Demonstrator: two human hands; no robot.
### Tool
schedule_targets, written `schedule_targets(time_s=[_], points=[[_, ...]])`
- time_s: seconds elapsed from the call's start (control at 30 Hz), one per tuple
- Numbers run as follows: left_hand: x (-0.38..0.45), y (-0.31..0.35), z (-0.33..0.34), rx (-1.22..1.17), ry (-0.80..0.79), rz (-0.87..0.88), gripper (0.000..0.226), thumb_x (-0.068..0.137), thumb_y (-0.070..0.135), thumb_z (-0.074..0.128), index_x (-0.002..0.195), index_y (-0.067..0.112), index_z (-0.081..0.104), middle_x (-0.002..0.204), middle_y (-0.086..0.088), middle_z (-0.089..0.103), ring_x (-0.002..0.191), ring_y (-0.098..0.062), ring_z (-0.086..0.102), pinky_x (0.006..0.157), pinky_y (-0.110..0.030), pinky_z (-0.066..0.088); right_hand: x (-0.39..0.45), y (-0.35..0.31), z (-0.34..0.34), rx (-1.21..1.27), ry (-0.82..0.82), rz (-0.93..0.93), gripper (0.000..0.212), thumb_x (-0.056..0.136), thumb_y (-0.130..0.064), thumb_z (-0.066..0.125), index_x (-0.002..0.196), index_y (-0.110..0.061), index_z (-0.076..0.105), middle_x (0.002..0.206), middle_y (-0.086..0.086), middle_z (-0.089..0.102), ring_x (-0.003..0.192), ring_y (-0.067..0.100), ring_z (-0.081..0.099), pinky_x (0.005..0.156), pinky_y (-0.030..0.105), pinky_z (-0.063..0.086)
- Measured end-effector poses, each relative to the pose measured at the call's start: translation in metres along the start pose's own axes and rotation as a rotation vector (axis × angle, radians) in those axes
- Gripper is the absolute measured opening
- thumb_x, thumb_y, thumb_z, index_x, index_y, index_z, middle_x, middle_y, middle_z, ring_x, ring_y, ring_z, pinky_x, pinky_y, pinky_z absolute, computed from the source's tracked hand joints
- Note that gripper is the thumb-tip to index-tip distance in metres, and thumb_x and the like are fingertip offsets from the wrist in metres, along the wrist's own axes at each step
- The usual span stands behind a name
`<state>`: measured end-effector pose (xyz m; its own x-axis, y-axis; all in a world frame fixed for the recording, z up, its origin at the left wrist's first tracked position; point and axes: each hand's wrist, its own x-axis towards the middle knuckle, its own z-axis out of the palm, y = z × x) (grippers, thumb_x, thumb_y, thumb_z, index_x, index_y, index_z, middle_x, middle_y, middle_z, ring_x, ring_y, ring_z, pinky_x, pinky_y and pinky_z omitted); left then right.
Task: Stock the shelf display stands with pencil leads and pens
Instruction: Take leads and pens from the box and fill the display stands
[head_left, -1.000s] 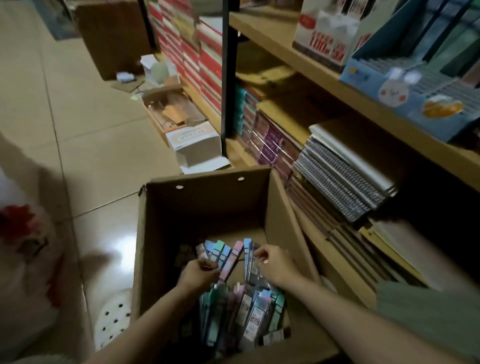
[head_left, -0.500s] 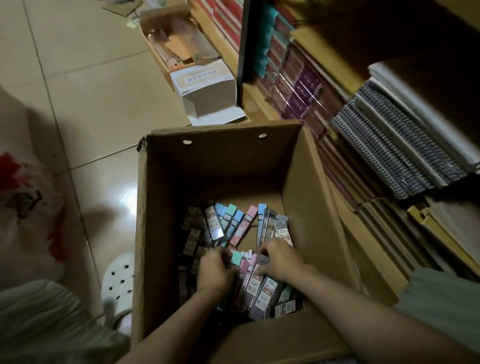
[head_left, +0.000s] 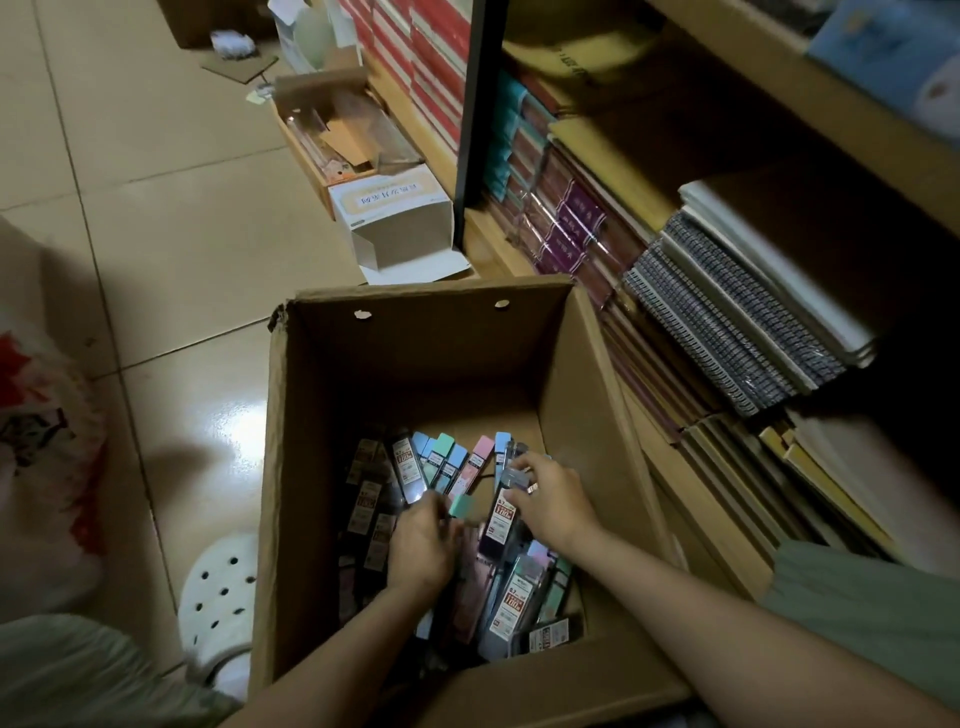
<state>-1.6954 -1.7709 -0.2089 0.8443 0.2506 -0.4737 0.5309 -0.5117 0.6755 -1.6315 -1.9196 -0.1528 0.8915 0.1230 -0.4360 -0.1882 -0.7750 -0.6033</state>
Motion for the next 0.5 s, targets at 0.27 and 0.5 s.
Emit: schedule_targets(time_s=[0.27,0.5], points=[[0.018,0.128,-0.094,-0.199,-0.119,0.275,0.012,0.103,0.023,0.041,0.114,0.021,0.039,0.087,-0.004,0.063,0.067,-0.015,0.062,0.055,-0.031,0.053,-0.035,-0.093,-0.126,-0.084,0.253,-0.321,0.027,0.085,-0.022,0.074,0.102,-0.033,0.056,0.090,-0.019,0.056,0.075,-0.009,0.055,0.058,0.005,0.042],[-0.005,0.265,-0.210,-0.219,-0.396,0.580,0.035,0.100,0.013,0.045,0.128,0.031,0.035,0.099,-0.006,0.061,0.080,-0.017,0.063,0.069,-0.035,0.056,-0.096,-0.183,-0.264,-0.212,0.510,-0.558,0.028,0.084,-0.026,0.075,0.108,-0.029,0.061,0.088,-0.016,0.064,0.074,-0.005,0.060,0.062,0.006,0.044]])
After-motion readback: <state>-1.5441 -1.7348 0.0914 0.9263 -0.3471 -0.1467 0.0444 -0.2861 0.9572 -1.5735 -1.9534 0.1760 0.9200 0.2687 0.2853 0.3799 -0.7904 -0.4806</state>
